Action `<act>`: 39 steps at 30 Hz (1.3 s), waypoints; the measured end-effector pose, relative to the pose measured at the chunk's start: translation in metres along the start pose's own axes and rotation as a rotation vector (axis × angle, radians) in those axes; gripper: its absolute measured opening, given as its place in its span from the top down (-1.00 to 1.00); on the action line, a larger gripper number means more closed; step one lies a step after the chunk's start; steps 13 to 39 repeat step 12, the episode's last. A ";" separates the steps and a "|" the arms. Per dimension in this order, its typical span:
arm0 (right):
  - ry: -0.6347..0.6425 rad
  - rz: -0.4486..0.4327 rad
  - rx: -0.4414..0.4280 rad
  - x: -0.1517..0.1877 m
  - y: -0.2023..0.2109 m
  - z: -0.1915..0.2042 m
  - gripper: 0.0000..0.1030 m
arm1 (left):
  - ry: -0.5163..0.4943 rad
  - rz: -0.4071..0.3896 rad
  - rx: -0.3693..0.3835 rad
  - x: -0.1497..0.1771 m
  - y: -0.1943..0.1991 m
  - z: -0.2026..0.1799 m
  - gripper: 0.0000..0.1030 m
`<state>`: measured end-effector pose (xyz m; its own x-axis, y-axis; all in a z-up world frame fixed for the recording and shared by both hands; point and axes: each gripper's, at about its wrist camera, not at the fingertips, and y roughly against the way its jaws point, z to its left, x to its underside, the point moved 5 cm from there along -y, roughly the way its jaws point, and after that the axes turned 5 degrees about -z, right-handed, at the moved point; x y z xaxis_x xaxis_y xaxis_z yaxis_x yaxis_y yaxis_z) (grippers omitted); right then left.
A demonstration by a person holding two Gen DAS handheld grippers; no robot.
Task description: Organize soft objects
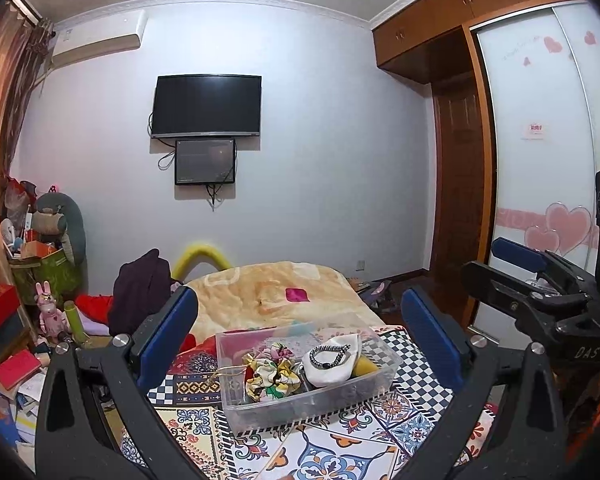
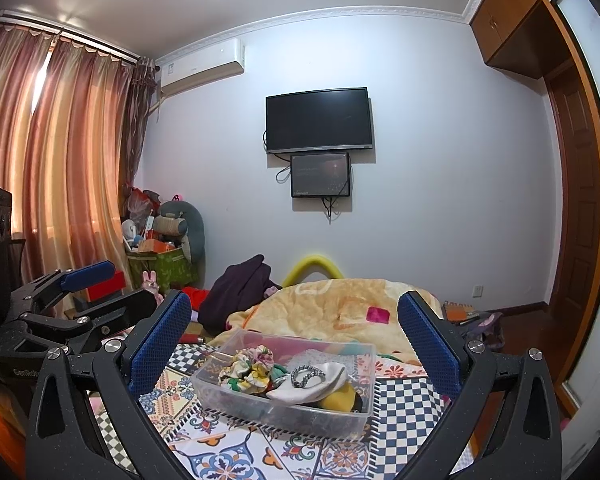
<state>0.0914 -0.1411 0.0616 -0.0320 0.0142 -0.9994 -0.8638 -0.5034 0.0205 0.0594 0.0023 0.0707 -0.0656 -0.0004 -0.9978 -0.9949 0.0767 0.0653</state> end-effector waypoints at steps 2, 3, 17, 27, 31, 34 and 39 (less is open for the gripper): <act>0.001 0.004 0.000 0.001 0.000 0.000 -1.00 | 0.001 0.000 0.002 0.000 0.000 0.000 -1.00; 0.001 0.005 0.000 0.002 0.000 0.000 -1.00 | 0.003 0.000 0.003 0.001 0.000 0.000 -1.00; -0.004 0.018 0.005 0.006 -0.003 -0.003 -1.00 | 0.009 0.013 0.008 0.001 -0.001 -0.001 -1.00; -0.004 0.018 0.005 0.006 -0.003 -0.003 -1.00 | 0.009 0.013 0.008 0.001 -0.001 -0.001 -1.00; -0.004 0.018 0.005 0.006 -0.003 -0.003 -1.00 | 0.009 0.013 0.008 0.001 -0.001 -0.001 -1.00; -0.004 0.018 0.005 0.006 -0.003 -0.003 -1.00 | 0.009 0.013 0.008 0.001 -0.001 -0.001 -1.00; -0.004 0.018 0.005 0.006 -0.003 -0.003 -1.00 | 0.009 0.013 0.008 0.001 -0.001 -0.001 -1.00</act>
